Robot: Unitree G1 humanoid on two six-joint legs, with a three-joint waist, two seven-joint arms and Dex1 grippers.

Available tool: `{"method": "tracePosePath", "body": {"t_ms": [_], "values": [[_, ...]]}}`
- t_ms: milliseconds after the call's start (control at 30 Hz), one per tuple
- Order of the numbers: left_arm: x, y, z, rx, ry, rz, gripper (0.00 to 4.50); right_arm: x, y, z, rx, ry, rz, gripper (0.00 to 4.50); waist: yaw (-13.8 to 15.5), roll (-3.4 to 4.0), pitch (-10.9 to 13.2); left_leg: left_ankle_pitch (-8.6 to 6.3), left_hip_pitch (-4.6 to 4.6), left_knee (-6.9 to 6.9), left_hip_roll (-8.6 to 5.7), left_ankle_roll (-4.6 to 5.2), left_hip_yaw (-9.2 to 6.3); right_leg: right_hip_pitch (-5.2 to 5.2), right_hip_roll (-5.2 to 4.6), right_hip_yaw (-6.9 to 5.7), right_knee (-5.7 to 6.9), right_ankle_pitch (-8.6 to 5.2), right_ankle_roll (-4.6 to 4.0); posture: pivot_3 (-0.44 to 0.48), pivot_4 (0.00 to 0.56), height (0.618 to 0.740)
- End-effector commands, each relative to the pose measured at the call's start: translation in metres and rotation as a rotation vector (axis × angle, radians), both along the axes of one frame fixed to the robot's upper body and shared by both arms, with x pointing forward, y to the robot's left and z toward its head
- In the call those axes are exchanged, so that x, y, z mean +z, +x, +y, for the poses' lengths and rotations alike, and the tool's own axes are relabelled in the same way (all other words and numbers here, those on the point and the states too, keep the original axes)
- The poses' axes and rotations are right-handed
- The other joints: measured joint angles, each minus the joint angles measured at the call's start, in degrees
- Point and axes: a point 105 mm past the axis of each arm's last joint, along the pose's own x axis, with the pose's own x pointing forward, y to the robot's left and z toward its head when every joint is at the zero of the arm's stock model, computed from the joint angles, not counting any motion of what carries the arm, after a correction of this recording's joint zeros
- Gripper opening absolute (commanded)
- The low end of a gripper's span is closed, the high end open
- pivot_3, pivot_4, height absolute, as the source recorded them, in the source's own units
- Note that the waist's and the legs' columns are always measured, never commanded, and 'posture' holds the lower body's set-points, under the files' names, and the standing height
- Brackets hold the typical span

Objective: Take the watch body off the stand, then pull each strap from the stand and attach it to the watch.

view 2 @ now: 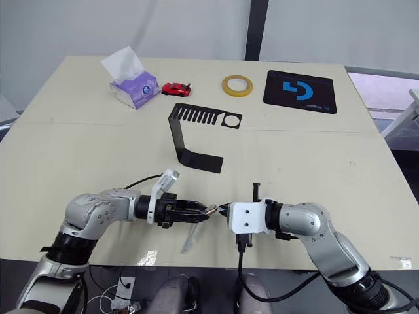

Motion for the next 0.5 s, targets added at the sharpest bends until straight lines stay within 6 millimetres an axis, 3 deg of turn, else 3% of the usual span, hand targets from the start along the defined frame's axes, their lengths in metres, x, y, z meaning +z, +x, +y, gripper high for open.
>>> {"method": "tracePosePath", "body": {"t_ms": [33,500], "values": [[0.0148,-0.0142,-0.0173,-0.107,-0.045,-0.050,1.63,0.0105,-0.0053,0.0105,0.056,0.024,-0.048,0.00,0.0,0.00,0.0,0.00,0.00,0.00,0.00,0.00,0.00,0.00,0.00,0.00,0.00,0.00,0.00,0.000,0.150,0.740],[0.0151,-0.0147,-0.0169,-0.106,-0.038,-0.049,1.63,0.0097,-0.0061,0.0111,0.051,0.023,-0.042,0.00,0.0,0.00,0.0,0.00,0.00,0.00,0.00,0.00,0.00,0.00,0.00,0.00,0.00,0.00,0.00,0.000,0.150,0.740]]}}
